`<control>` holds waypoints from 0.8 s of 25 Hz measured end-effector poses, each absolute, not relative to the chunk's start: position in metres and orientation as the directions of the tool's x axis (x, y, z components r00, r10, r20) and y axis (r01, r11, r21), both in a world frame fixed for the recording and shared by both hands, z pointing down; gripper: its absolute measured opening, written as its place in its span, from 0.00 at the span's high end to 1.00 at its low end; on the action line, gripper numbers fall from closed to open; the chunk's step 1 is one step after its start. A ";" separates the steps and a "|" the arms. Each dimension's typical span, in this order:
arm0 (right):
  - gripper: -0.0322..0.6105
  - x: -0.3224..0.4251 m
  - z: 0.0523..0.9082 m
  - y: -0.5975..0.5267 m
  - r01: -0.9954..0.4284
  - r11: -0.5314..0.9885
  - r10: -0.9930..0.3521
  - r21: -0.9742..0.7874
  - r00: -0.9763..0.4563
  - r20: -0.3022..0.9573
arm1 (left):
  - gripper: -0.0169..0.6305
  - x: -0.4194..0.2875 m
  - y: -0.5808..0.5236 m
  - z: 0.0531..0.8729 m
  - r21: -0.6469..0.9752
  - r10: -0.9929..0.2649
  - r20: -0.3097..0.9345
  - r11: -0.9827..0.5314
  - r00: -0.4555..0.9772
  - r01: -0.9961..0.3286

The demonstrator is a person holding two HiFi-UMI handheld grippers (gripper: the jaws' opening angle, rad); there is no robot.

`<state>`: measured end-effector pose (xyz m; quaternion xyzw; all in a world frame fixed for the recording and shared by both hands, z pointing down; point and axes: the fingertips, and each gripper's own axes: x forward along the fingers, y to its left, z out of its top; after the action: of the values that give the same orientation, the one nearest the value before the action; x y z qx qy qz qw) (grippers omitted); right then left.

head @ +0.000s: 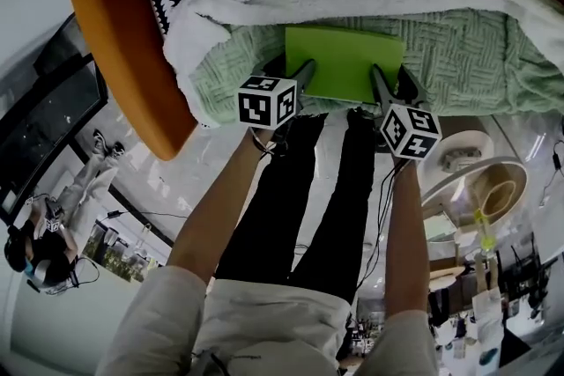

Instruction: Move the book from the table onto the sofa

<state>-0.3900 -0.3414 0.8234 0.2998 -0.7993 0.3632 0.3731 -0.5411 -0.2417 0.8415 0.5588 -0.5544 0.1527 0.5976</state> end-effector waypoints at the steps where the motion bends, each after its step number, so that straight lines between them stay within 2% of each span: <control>1: 0.59 -0.390 0.824 -0.342 -0.749 0.558 -0.201 -0.358 -0.540 0.817 | 0.61 -0.541 -0.242 0.842 0.499 -0.432 0.834 0.326 0.343 -0.803; 13: 0.59 -0.386 0.829 -0.342 -0.746 0.542 -0.196 -0.386 -0.559 0.805 | 0.61 -0.538 -0.243 0.844 0.490 -0.445 0.834 0.326 0.327 -0.808; 20: 0.59 -0.385 0.829 -0.341 -0.772 0.478 -0.239 -0.419 -0.574 0.783 | 0.61 -0.541 -0.243 0.844 0.501 -0.444 0.829 0.320 0.340 -0.804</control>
<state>-0.3852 -0.3409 0.8293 0.3190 -0.7922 0.3989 0.3338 -0.5410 -0.2430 0.8440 0.5629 -0.5543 0.1516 0.5941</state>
